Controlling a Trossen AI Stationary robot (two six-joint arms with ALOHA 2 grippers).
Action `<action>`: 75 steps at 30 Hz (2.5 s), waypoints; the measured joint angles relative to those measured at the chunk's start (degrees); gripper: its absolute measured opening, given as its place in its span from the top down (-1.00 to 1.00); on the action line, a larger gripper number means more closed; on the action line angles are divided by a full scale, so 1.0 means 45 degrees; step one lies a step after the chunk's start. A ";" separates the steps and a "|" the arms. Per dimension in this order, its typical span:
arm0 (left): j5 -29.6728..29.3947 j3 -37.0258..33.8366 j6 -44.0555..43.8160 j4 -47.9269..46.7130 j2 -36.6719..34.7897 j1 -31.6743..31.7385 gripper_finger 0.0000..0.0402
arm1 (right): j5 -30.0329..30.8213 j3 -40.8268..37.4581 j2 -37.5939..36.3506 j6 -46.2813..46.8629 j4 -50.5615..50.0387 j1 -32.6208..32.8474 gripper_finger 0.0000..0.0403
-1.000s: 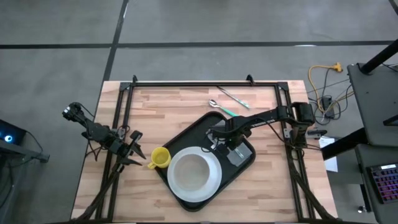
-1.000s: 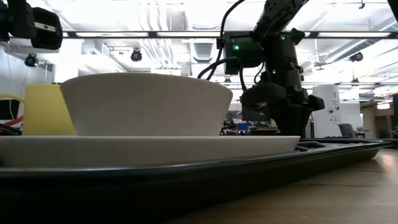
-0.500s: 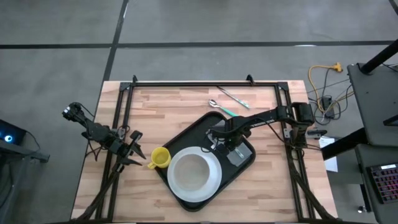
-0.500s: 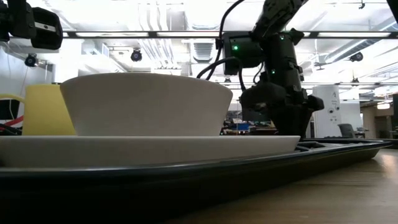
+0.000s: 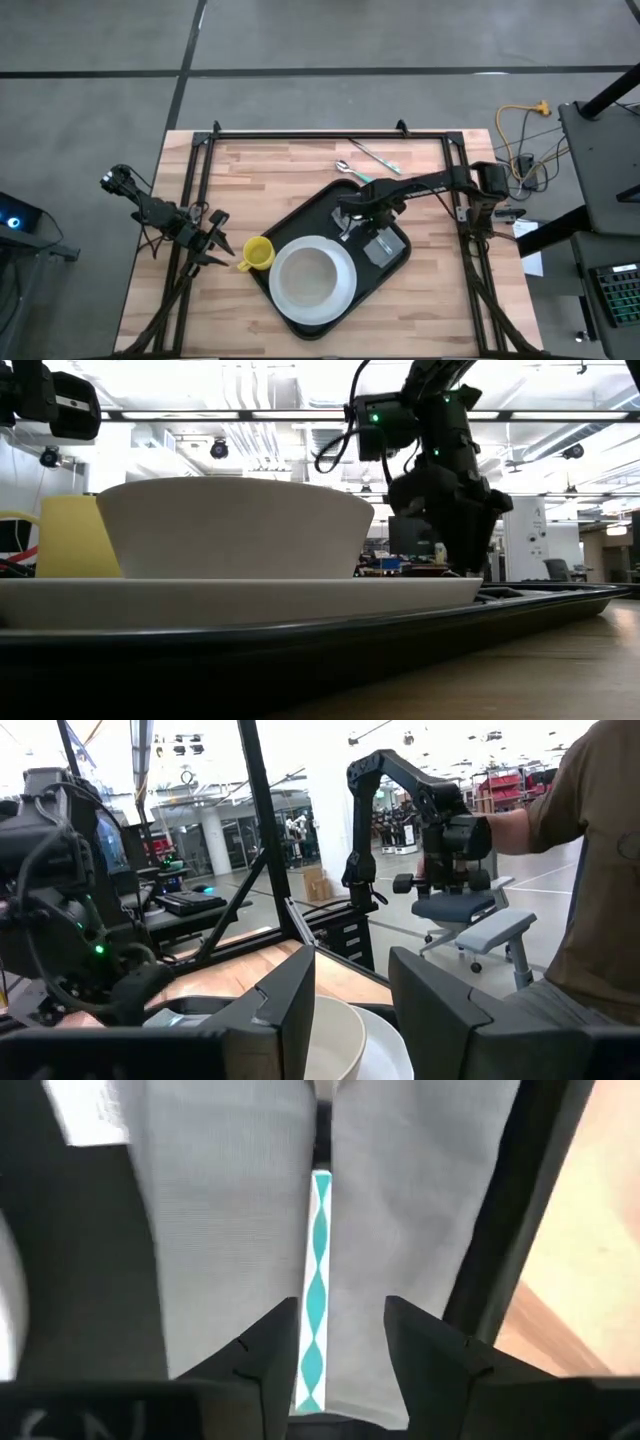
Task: Set up tray
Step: Put the green spoon to the left of the blue fork on the gray napkin on the black tray
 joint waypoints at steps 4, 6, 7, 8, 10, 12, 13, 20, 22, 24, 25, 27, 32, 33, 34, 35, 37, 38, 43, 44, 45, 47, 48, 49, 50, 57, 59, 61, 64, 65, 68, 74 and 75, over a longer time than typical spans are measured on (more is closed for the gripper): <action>0.0000 0.0000 0.0002 -0.0003 0.0002 0.0001 0.42 | 0.0303 0.0118 -0.0380 -0.0700 -0.0018 -0.0407 0.26; 0.0000 0.0000 -0.0002 0.0002 -0.0002 -0.0004 0.42 | 0.0750 0.0133 -0.0669 -0.1151 -0.0008 -0.0759 0.25; 0.0000 0.0000 0.0002 -0.0003 -0.0002 -0.0004 0.42 | 0.0958 0.0133 -0.0816 -0.1421 -0.0005 -0.0970 0.25; 0.0000 0.0000 0.0000 -0.0003 0.0000 -0.0003 0.42 | 0.1041 0.0133 -0.0960 -0.1751 -0.0002 -0.1225 0.26; 0.0000 0.0000 0.0002 -0.0002 -0.0002 -0.0002 0.42 | 0.1039 0.0133 -0.1151 -0.2436 0.0096 -0.1785 0.26; 0.0000 0.0000 0.0002 0.0002 0.0001 0.0000 0.42 | 0.1035 0.0133 -0.1242 -0.3352 0.0411 -0.2415 0.27; 0.0000 0.0000 0.0001 -0.0001 -0.0002 0.0001 0.42 | 0.1026 0.0133 -0.1251 -0.3877 0.0681 -0.2726 0.28; 0.0000 0.0000 0.0001 -0.0003 0.0000 0.0000 0.42 | 0.0755 0.0138 -0.0891 -0.7087 0.1493 -0.4638 0.29; 0.0000 0.0001 0.0001 -0.0003 -0.0001 -0.0004 0.42 | 0.0751 0.0135 -0.0819 -0.7760 0.1604 -0.5055 0.29; 0.0000 0.0000 0.0000 0.0000 0.0002 -0.0002 0.42 | 0.0758 0.0133 -0.0719 -0.8329 0.1828 -0.5398 0.28; 0.0000 0.0000 0.0002 0.0002 -0.0002 0.0000 0.42 | 0.0748 0.0128 -0.0633 -0.8581 0.1958 -0.5519 0.28; 0.0000 0.0000 0.0000 0.0000 0.0000 -0.0004 0.42 | 0.0690 0.0128 -0.0450 -0.9138 0.2206 -0.5698 0.28; 0.0000 0.0000 0.0001 0.0001 0.0002 0.0001 0.42 | 0.0685 0.0108 0.0231 -0.9851 0.2308 -0.5806 0.30; 0.0000 0.0003 0.0002 -0.0003 0.0002 0.0001 0.42 | 0.0687 0.0108 0.0381 -0.9937 0.2355 -0.5802 0.31; 0.0000 0.0000 0.0002 -0.0001 0.0002 0.0000 0.42 | 0.0685 0.0108 0.0522 -0.9980 0.2441 -0.5801 0.32; 0.0000 0.0002 0.0002 -0.0003 0.0002 0.0000 0.42 | 0.0713 0.0108 0.0680 -0.9987 0.2465 -0.5801 0.33; 0.0000 0.0000 0.0001 0.0001 0.0002 -0.0001 0.42 | 0.1054 0.0147 0.0979 -0.9972 0.2507 -0.5787 0.35; 0.0000 0.0000 0.0000 -0.0001 0.0002 -0.0003 0.42 | 0.1035 0.0159 0.1091 -0.9991 0.2565 -0.5814 0.36; 0.0000 0.0000 0.0001 0.0001 0.0002 -0.0003 0.42 | 0.1083 0.0204 0.1560 -1.0158 0.2600 -0.5806 0.41; 0.0000 0.0001 0.0000 0.0000 0.0002 -0.0003 0.42 | 0.1081 0.0206 0.1575 -1.0158 0.2603 -0.5811 0.43; 0.0000 0.0000 0.0002 0.0002 0.0002 0.0000 0.42 | 0.1085 0.0198 0.1571 -1.0156 0.2608 -0.5811 0.45; 0.0000 0.0000 -0.0002 0.0002 0.0002 0.0001 0.42 | 0.1147 0.0196 0.1538 -1.0091 0.2613 -0.5806 0.49; 0.0000 0.0000 -0.0002 -0.0003 0.0002 0.0001 0.42 | 0.1227 0.0196 0.1511 -0.9988 0.2618 -0.5805 0.51; 0.0000 0.0000 0.0000 0.0002 0.0002 -0.0004 0.42 | 0.1365 0.0186 0.1478 -0.9913 0.2628 -0.5796 0.53; 0.0000 0.0000 -0.0002 0.0002 0.0002 0.0001 0.42 | 0.1468 0.0173 0.1439 -0.9915 0.2632 -0.5788 0.55; 0.0000 0.0000 0.0001 0.0002 0.0002 -0.0002 0.42 | 0.1515 0.0196 0.1488 -0.9969 0.2773 -0.5806 0.54; 0.0000 0.0002 0.0002 -0.0002 0.0002 -0.0004 0.42 | 0.1490 0.0224 0.1498 -0.9982 0.2734 -0.5786 0.47; 0.0000 0.0000 0.0002 -0.0003 0.0002 -0.0004 0.42 | 0.1507 0.0267 0.1505 -0.9974 0.2726 -0.5780 0.38; 0.0000 0.0003 0.0002 -0.0001 0.0002 -0.0001 0.42 | 0.1566 0.0283 0.1551 -1.0224 0.2824 -0.5786 0.26; 0.0001 0.0000 0.0000 -0.0003 0.0002 -0.0002 0.42 | 0.1566 0.0283 0.1562 -1.0409 0.2843 -0.5786 0.23; 0.0000 0.0000 0.0002 -0.0003 0.0002 0.0001 0.42 | 0.1564 0.0312 0.1663 -1.0496 0.2856 -0.5787 0.18; 0.0003 0.0001 0.0001 -0.0003 0.0001 -0.0003 0.42 | 0.1406 0.0332 0.1716 -1.0132 0.2837 -0.5781 0.46; 0.0000 0.0000 0.0002 -0.0002 0.0002 0.0001 0.42 | 0.1373 0.0332 0.1707 -0.9945 0.2847 -0.5781 0.55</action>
